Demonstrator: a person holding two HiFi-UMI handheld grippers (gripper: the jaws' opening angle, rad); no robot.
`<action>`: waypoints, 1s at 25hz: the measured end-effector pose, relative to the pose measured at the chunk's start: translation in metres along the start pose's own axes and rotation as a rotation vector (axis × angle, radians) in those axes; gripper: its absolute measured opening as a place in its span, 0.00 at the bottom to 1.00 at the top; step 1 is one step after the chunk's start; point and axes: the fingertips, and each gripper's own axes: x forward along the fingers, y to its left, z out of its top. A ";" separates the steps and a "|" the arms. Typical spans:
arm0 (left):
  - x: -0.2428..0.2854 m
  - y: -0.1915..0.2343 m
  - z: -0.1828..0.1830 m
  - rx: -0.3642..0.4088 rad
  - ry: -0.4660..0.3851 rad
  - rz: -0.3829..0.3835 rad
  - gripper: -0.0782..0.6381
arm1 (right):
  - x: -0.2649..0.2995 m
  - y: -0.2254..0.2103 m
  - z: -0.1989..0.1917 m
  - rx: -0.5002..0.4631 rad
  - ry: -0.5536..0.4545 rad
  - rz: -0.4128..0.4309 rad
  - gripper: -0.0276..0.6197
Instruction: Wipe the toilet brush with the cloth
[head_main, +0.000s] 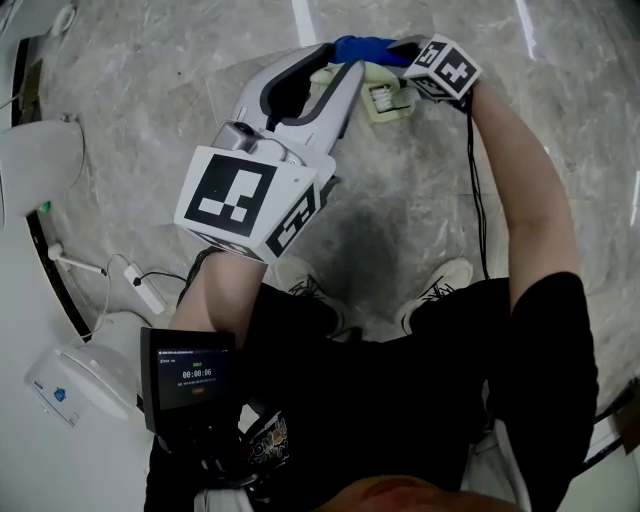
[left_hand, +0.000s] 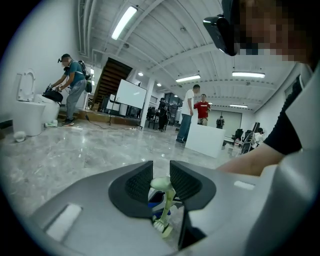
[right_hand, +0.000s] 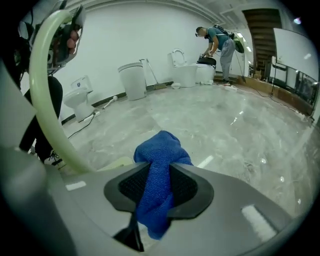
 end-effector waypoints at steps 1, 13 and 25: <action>-0.001 -0.002 0.000 0.009 0.005 -0.001 0.27 | -0.003 -0.003 -0.004 0.005 0.005 -0.011 0.23; 0.003 -0.003 -0.004 0.017 0.002 -0.014 0.27 | -0.076 0.033 -0.157 -0.070 0.314 -0.053 0.23; 0.012 0.005 -0.008 0.027 0.024 -0.013 0.27 | -0.118 -0.037 -0.188 0.616 0.112 -0.437 0.21</action>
